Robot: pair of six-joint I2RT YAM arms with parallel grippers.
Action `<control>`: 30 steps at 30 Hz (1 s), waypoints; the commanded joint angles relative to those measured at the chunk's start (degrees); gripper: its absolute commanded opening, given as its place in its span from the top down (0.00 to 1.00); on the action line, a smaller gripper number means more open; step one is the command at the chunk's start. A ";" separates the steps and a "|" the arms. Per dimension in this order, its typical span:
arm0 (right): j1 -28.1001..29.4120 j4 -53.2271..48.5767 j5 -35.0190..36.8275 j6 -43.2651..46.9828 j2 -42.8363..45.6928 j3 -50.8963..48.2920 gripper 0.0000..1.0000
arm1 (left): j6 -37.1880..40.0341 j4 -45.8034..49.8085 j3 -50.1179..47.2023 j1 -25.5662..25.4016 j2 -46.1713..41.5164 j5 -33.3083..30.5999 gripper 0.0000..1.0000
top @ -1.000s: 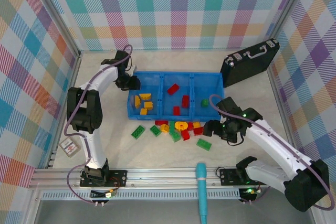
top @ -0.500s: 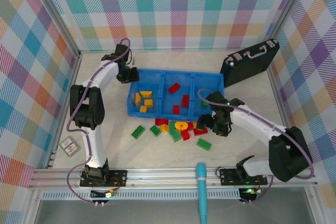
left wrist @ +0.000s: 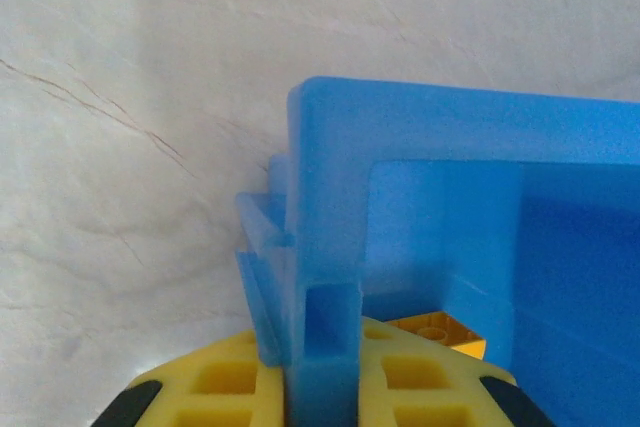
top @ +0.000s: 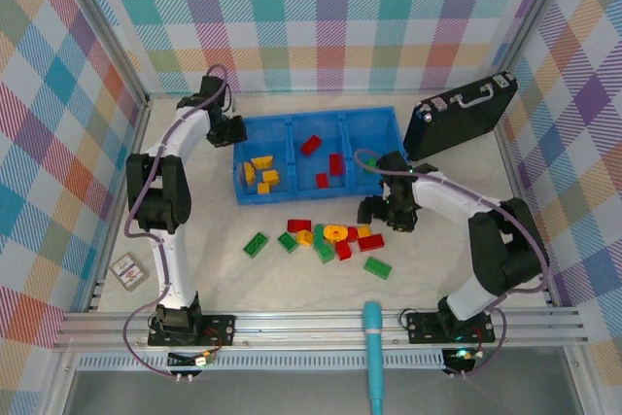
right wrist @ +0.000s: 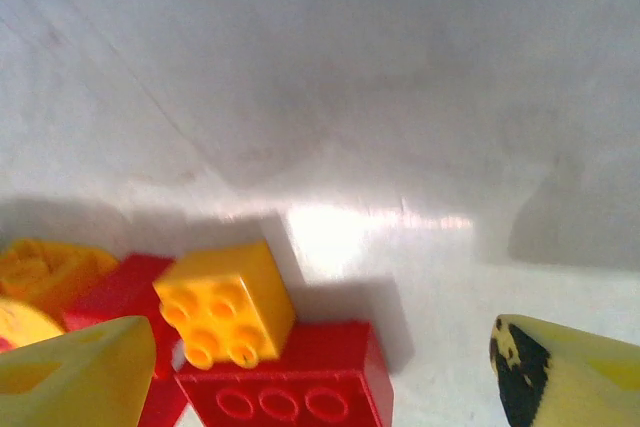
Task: Sort the legos into containers by color
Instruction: Move the container to the top-center of the table, then pick up the lego from the center of the table.
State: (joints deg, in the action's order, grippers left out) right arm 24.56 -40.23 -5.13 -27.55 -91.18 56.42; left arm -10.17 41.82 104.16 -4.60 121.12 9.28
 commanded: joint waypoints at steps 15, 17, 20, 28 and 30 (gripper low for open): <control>-0.74 2.22 -10.92 58.86 27.46 -6.34 0.11 | 5.53 2.83 15.36 2.14 2.51 2.48 0.48; -0.78 2.41 -10.47 65.46 29.17 -6.11 0.11 | 6.92 2.63 15.51 2.14 0.31 3.55 0.40; -0.74 -2.15 -9.28 75.00 24.69 -4.39 0.12 | 8.33 1.69 15.28 2.09 -3.24 6.37 0.34; 2.49 2.94 -3.88 79.85 17.70 -9.47 0.20 | 11.43 0.85 9.88 2.13 -15.72 9.32 0.31; 2.95 3.05 -3.34 80.89 17.61 -10.66 0.21 | 12.84 0.78 7.14 2.14 -19.55 8.54 0.30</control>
State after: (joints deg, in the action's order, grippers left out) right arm 26.92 -38.59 -8.97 48.86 -74.15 46.70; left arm -0.54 42.76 114.06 -3.11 106.56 16.86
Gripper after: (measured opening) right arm 0.795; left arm 0.698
